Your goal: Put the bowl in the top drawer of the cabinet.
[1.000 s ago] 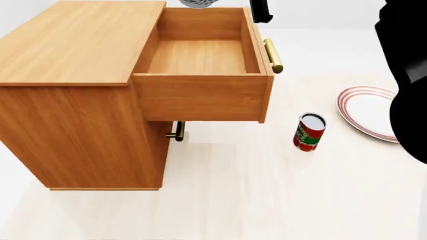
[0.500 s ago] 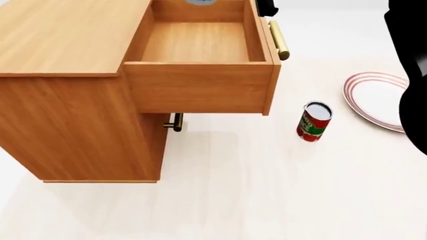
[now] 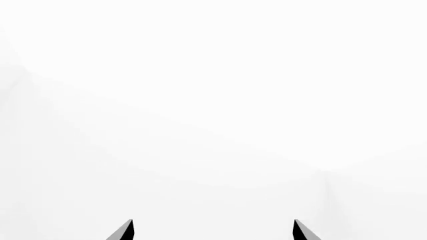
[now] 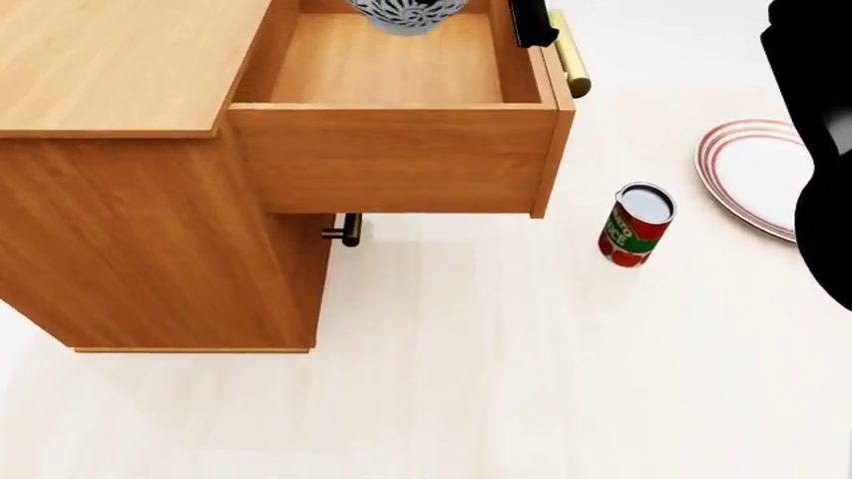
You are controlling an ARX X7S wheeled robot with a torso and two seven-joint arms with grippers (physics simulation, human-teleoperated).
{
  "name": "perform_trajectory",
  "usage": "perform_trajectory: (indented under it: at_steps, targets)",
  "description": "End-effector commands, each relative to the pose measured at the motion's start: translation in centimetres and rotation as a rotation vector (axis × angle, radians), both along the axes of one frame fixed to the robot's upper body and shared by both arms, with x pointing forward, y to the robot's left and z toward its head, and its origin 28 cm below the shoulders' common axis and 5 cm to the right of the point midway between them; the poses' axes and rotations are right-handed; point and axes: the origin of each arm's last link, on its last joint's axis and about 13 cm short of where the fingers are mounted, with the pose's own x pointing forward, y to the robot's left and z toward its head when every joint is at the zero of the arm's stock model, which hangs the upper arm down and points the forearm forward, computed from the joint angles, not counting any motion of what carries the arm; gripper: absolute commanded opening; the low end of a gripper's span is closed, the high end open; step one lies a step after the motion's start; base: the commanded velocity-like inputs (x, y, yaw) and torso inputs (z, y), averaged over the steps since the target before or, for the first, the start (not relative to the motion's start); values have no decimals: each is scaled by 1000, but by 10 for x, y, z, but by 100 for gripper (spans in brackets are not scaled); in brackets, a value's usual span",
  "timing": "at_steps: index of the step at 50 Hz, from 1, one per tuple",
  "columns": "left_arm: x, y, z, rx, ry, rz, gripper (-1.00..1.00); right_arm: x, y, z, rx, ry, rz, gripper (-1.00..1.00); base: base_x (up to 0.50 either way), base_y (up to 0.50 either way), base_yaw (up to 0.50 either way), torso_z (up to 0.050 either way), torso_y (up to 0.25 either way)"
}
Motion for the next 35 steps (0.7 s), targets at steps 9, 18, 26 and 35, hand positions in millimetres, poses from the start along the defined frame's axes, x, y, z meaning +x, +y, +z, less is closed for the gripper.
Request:
perform_trajectory:
  at_steps: [9,18,26,35]
  targets:
    - [0,1,-1,-4,0,0,100,1,1,-2,10,17,1,-100,0,0,0,0,0]
    - [1,1,-1,-6,2,0,100,3,1,-7,8,38,-9,100,0,0,0,0,0]
    - [2,1,-2,-9,0,-1,100,4,2,-8,9,42,-10,100,0,0,0,0,0]
    - [2,1,-2,-10,-1,0,100,4,1,-8,12,48,-8,100,0,0,0,0,0]
